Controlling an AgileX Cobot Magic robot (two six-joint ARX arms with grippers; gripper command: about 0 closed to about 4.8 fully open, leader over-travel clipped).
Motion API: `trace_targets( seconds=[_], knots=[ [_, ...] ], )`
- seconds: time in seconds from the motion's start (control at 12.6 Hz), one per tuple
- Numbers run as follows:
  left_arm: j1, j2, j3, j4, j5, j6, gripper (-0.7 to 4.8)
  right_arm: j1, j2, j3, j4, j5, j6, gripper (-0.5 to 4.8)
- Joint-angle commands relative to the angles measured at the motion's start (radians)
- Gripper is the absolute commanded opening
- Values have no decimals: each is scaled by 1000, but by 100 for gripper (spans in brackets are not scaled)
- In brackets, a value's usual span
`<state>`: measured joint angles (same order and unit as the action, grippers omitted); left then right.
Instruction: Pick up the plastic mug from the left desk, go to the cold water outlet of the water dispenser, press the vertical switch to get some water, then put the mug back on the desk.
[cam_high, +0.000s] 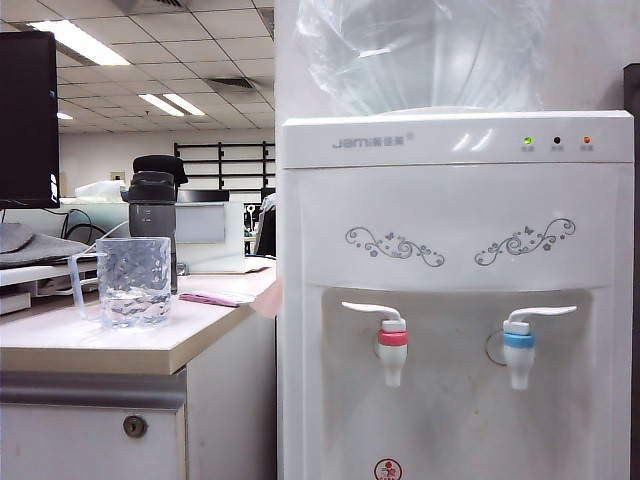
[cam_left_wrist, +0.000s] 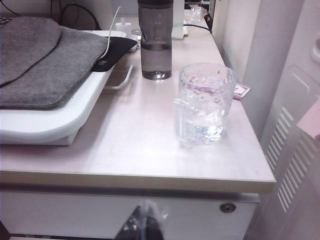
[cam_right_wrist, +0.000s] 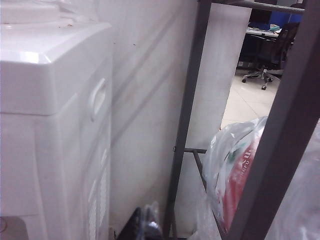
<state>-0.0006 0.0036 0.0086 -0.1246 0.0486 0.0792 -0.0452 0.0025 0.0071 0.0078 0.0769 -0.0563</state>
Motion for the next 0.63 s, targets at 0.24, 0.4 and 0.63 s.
trace_targets(
  seconds=[0.24,0.4,0.63],
  knots=[
    [2,-1,0,19,1,-12,-6,1,0,-3,21,-1,4,-1],
    [2,-1,0,48,1,-12,-5,1,0,-2,42,-6,5,-1],
    [2,-1,0,101,1,-13,-6,1,0,40,50,-9,140,-1]
  ],
)
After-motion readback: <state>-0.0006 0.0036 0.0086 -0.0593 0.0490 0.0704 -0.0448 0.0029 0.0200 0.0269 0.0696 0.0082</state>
